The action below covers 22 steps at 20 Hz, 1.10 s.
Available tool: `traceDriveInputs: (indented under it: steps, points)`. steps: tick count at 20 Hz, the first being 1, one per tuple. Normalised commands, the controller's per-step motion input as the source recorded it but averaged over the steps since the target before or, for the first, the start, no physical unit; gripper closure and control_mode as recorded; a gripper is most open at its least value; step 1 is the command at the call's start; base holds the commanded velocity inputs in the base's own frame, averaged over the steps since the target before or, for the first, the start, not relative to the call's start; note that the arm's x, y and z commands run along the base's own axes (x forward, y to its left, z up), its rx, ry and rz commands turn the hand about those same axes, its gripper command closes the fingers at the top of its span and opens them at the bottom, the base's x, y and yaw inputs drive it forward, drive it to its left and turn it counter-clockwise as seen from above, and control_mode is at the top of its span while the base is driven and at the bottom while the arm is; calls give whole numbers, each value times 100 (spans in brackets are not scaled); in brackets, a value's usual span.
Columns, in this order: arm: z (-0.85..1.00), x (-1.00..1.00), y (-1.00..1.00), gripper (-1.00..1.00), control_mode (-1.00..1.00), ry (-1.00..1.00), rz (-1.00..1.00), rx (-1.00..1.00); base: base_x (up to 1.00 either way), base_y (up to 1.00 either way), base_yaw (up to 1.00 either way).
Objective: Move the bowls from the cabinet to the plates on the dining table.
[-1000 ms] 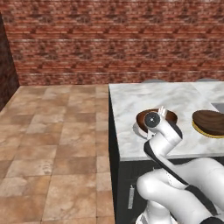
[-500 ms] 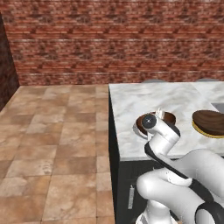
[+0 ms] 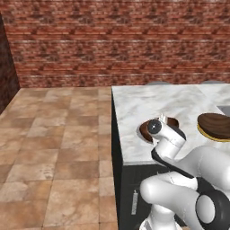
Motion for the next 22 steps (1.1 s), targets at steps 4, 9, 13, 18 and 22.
traceDriveInputs:
  steps: [4, 9, 13, 18, 22]
  points:
    - [-20, 3, -10, 100, -100, 0, 7, 0, 0, 0, 0]
    - [-11, 0, -10, 100, -100, 0, 7, 0, 0, 0, 0]
    - [0, 0, -11, 100, -100, 0, 7, 0, 0, 0, 0]
    - [0, 5, -16, 100, -100, 0, 6, 0, 0, 0, 0]
    - [15, 4, -18, 100, -100, -1, 4, 0, 0, 0, 0]
